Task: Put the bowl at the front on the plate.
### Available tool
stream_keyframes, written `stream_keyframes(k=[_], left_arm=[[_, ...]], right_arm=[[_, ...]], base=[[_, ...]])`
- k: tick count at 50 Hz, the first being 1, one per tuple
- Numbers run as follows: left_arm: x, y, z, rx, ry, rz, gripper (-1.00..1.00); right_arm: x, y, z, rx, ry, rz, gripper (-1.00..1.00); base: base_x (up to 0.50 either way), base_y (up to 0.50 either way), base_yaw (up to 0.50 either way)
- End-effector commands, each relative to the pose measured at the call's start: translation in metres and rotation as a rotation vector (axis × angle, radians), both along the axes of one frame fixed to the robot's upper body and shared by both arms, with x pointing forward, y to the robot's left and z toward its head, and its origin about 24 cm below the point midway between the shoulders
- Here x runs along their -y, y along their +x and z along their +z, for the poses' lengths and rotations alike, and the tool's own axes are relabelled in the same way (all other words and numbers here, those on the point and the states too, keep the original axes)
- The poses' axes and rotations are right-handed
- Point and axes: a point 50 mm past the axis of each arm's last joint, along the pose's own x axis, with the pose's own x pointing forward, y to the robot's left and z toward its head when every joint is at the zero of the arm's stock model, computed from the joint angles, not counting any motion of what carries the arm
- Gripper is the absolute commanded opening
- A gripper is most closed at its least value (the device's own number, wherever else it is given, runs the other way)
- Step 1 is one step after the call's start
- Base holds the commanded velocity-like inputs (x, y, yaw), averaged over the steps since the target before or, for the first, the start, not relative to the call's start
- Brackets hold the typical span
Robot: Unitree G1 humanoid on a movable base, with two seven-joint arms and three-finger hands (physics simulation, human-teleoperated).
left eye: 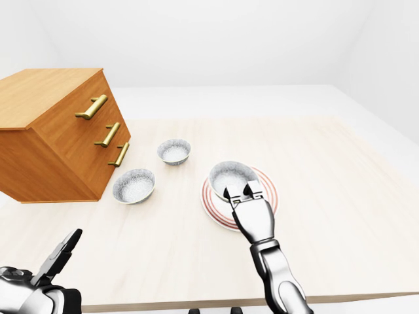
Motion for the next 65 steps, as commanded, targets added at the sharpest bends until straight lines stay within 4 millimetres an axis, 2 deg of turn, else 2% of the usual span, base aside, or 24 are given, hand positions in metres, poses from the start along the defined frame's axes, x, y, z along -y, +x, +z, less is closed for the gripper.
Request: stream_keyframes(k=[1, 18, 26, 50, 65], left_arm=[[0.0, 0.001, -0.001, -0.002, -0.001, -0.002, 1.0], [0.0, -0.001, 0.001, 0.005, 0.003, 0.002, 1.0], [0.0, 0.0, 0.001, 0.001, 0.002, 0.002, 1.0], [0.0, 0.0, 0.0, 0.0, 0.001, 0.0, 1.0], [0.0, 0.0, 0.0, -0.002, 0.002, 0.001, 1.0]], right_arm=[[0.009, 0.002, -0.002, 0.027, -0.009, -0.031, -1.0], [0.014, 0.007, -0.017, -0.018, -0.077, -0.052, -1.0], [0.012, 0.009, -0.013, -0.027, -0.105, -0.049, -1.0], [0.017, 0.016, -0.029, -0.019, -0.047, -0.075, -1.0], [0.015, 0.026, -0.025, -0.005, -0.04, -0.071, -1.0]], base=[[0.0, 0.0, 0.0], [0.0, 0.0, 0.0], [0.0, 0.0, 0.0], [0.0, 0.0, 0.0], [0.0, 0.0, 0.0]])
